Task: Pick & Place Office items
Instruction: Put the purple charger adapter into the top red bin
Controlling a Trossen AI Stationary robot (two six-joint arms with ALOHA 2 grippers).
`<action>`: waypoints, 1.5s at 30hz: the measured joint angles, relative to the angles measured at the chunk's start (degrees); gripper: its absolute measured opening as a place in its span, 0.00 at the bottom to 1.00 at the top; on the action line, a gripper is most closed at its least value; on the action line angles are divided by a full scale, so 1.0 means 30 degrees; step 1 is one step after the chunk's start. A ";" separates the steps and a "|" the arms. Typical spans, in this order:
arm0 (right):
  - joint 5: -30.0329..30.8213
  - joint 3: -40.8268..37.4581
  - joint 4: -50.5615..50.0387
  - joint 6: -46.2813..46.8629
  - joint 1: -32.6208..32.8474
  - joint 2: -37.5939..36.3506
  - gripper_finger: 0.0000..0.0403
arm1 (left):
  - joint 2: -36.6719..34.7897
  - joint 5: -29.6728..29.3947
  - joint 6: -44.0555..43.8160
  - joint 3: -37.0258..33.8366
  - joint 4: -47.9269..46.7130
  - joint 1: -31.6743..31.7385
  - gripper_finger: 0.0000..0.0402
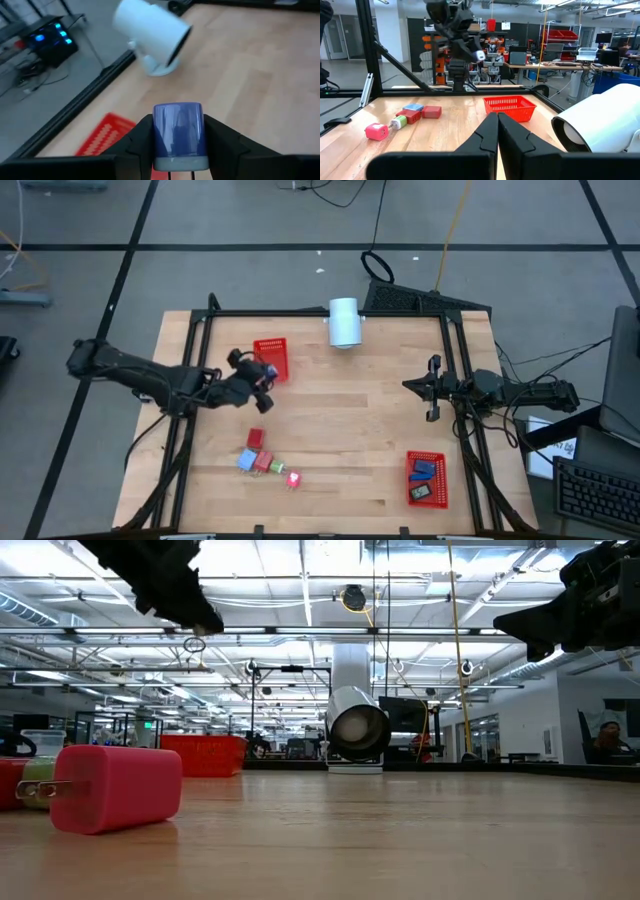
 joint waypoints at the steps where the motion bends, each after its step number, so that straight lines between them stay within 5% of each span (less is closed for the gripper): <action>1: 0.0000 -0.0003 0.0000 -0.0005 0.0006 0.0000 0.00 | -0.0074 0.0000 -0.0028 0.0000 -0.0330 0.0326 0.33; 13: 0.0000 0.0002 0.0006 -0.0002 0.0002 0.0000 0.00 | -0.0074 0.0630 -0.1744 -0.1519 -0.0065 0.5673 0.34; 23: 0.0000 -0.0004 0.0003 -0.0002 0.0000 0.0000 0.00 | 0.1171 0.3710 -0.4035 -0.3691 0.3742 0.9798 0.38; 32: 0.0000 -0.0006 0.0004 -0.0002 0.0004 0.0004 0.00 | 0.3753 0.4110 -0.6044 -0.3971 0.5282 1.0339 0.34; 40: 0.0000 -0.0001 0.0000 -0.0003 0.0005 0.0003 0.00 | 0.6089 0.4244 -0.6776 -0.3971 0.5797 1.0339 0.41; 45: 0.0000 0.0002 0.0003 0.0002 0.0000 0.0004 0.00 | 0.6980 0.4364 -0.6776 -0.3963 0.6535 1.0317 0.34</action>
